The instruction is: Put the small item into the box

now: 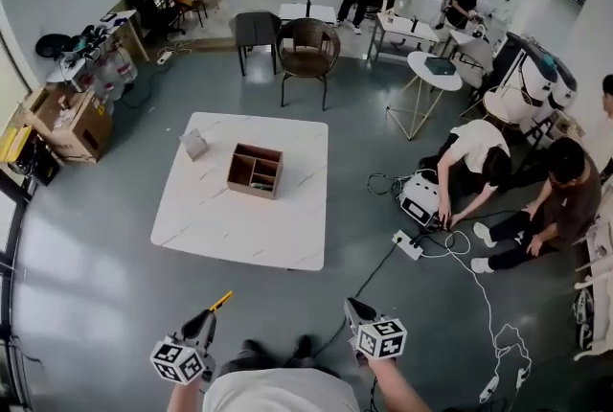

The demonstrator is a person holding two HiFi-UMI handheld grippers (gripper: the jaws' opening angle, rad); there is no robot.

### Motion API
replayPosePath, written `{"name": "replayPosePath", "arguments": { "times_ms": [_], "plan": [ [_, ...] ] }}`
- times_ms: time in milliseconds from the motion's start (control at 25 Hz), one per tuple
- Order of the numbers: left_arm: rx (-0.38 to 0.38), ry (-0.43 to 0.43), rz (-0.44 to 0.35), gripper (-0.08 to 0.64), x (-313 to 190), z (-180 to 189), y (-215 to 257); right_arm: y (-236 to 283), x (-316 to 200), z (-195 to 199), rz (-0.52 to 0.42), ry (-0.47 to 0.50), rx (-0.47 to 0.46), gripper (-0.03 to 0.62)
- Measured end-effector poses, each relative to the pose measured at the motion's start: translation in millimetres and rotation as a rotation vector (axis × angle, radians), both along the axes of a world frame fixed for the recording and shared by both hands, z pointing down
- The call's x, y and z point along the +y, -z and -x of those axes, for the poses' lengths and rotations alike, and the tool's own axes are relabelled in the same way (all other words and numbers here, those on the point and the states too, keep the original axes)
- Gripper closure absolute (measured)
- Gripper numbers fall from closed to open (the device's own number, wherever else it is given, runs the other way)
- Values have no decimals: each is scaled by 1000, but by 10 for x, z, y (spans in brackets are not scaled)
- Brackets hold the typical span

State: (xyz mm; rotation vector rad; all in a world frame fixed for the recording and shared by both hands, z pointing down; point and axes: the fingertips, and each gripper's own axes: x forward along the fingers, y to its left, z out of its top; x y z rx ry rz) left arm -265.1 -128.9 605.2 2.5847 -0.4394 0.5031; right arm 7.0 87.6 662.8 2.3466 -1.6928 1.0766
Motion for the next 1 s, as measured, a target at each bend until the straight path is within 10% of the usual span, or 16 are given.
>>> {"name": "replayPosePath", "arguments": {
  "times_ms": [360, 1000],
  "plan": [
    [64, -65, -135, 514, -243, 84, 699, 1306, -357, 317, -202, 91, 307, 566],
    [97, -86, -131, 514, -206, 138, 785, 1285, -223, 400, -210, 24, 244, 566]
  ]
}}
